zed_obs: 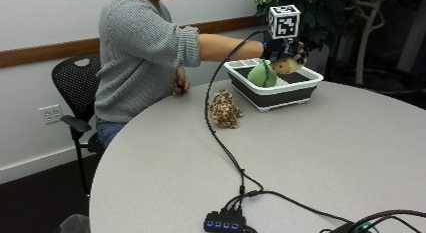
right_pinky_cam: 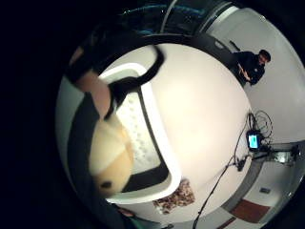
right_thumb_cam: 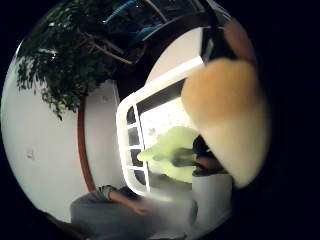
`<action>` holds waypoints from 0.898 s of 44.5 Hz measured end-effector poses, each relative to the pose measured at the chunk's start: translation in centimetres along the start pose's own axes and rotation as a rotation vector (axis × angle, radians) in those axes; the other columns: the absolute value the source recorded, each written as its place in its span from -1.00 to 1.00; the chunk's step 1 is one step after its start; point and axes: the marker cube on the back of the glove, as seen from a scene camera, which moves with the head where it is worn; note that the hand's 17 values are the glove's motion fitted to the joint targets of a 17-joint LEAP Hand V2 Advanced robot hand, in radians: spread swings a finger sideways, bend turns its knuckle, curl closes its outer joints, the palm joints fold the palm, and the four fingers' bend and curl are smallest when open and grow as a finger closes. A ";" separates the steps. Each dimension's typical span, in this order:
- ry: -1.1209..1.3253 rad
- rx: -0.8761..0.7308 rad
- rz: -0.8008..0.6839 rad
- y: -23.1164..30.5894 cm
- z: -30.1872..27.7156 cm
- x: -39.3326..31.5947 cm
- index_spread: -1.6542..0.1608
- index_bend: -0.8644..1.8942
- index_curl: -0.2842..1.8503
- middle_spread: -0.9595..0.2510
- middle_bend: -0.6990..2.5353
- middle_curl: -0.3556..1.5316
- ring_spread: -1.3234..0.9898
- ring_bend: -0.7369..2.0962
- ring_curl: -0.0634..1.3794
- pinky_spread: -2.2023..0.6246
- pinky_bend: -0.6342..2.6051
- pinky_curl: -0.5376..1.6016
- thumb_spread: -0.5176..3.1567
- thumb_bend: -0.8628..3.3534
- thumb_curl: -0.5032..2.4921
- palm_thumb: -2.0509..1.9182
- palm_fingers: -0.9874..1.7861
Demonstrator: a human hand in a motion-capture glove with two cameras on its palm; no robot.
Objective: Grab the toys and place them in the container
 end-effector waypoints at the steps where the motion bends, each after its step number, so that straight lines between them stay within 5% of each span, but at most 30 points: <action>1: 0.002 -0.016 0.007 0.0 0.2 0.1 0.32 -0.06 0.11 0.07 -0.18 0.10 -0.34 0.22 0.18 0.32 0.16 0.00 -0.41 -0.52 0.10 0.33 -0.15; 7: -0.027 -0.072 0.001 0.9 0.7 1.4 0.36 -0.24 -0.01 0.18 -0.38 -0.03 -0.20 -0.01 0.05 0.45 0.14 -0.03 -0.23 -0.59 0.00 0.19 -0.59; 19: -0.044 -0.029 0.000 7.9 -1.8 6.4 0.41 -0.30 -0.21 0.28 -0.49 -0.16 -0.04 -0.26 -0.17 0.55 0.02 -0.12 -0.06 -0.60 -0.17 0.12 -0.49; 40: -0.023 -0.158 0.109 25.6 1.5 12.3 0.40 -0.26 -0.32 0.31 -0.50 -0.29 0.05 -0.33 -0.25 0.59 -0.06 -0.17 0.02 -0.60 -0.32 0.06 -0.39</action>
